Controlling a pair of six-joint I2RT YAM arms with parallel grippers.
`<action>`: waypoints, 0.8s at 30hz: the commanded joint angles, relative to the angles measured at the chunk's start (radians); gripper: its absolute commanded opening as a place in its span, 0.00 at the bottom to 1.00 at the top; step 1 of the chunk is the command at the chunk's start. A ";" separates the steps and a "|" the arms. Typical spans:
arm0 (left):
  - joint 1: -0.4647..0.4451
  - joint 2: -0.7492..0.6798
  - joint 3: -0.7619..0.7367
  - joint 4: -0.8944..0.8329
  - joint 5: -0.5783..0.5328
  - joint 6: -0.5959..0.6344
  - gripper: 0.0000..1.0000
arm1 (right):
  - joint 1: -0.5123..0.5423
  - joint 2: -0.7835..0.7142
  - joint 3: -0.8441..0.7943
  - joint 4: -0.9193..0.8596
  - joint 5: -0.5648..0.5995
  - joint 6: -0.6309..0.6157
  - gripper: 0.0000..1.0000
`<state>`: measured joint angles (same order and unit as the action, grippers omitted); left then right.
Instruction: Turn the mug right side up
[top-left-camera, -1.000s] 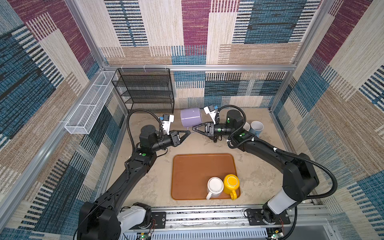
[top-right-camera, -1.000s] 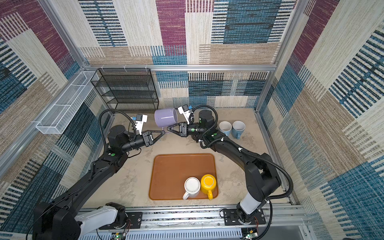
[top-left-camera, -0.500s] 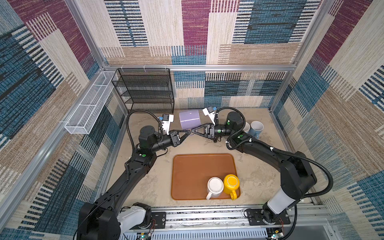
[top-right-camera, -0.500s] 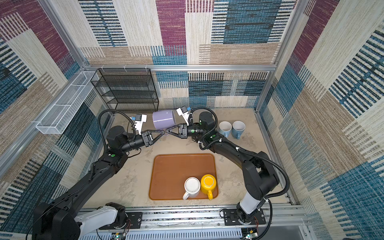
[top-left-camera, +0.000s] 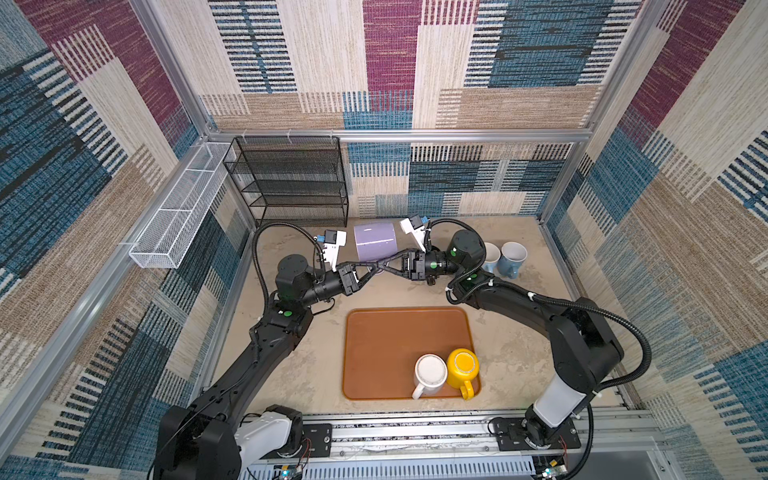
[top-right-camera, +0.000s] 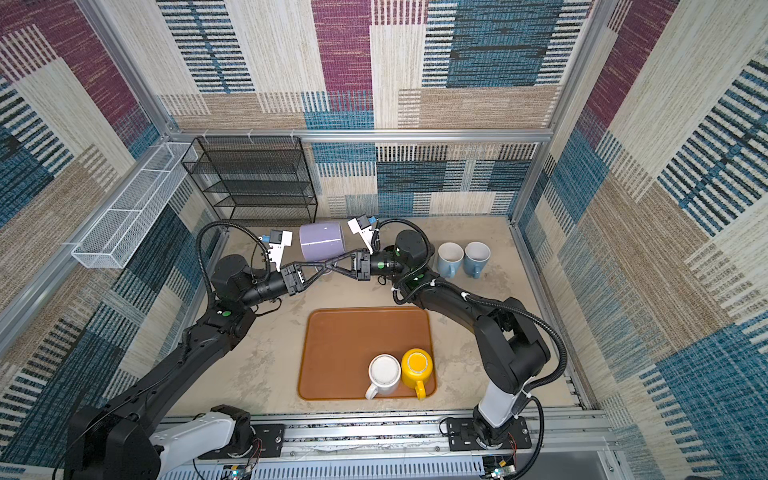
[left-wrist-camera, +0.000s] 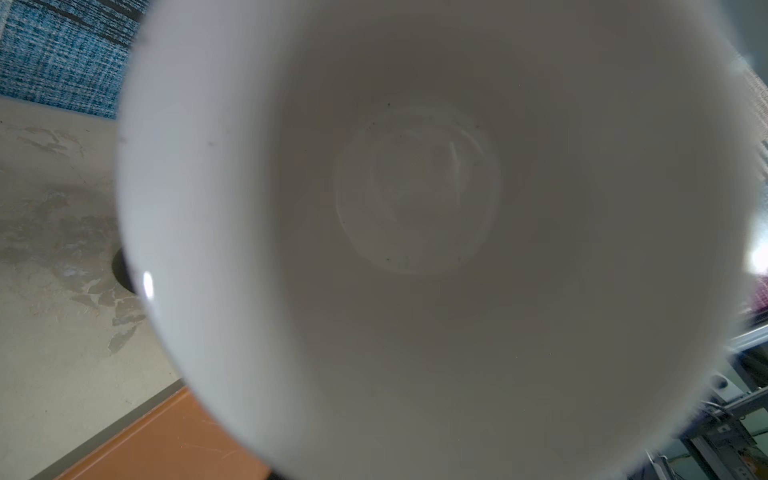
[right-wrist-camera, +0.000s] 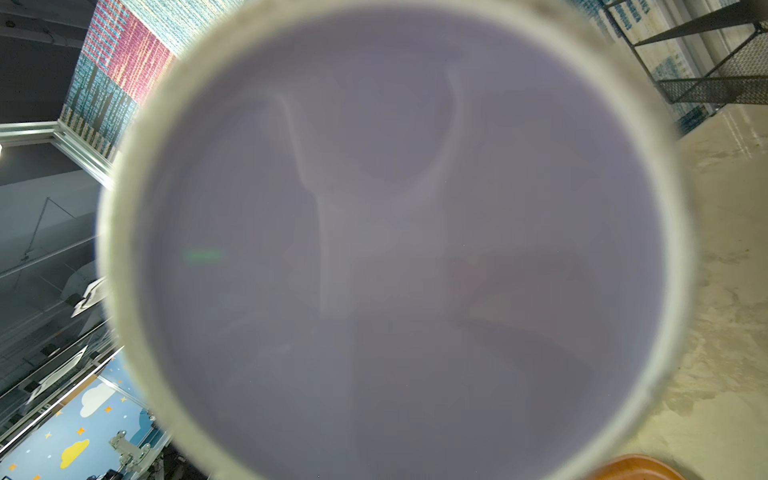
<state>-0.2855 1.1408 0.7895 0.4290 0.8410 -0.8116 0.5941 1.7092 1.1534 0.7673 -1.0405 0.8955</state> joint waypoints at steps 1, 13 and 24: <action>-0.001 -0.004 -0.002 0.116 -0.004 -0.014 0.18 | 0.016 0.014 0.000 0.108 -0.071 0.056 0.00; 0.002 -0.010 -0.017 0.152 -0.009 -0.027 0.00 | 0.032 0.044 -0.010 0.159 -0.087 0.103 0.00; 0.002 -0.015 -0.016 0.169 0.001 -0.025 0.00 | 0.017 0.040 0.001 0.111 -0.072 0.077 0.19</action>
<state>-0.2810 1.1294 0.7662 0.4808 0.8368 -0.8448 0.6041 1.7515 1.1511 0.8913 -1.0370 0.9703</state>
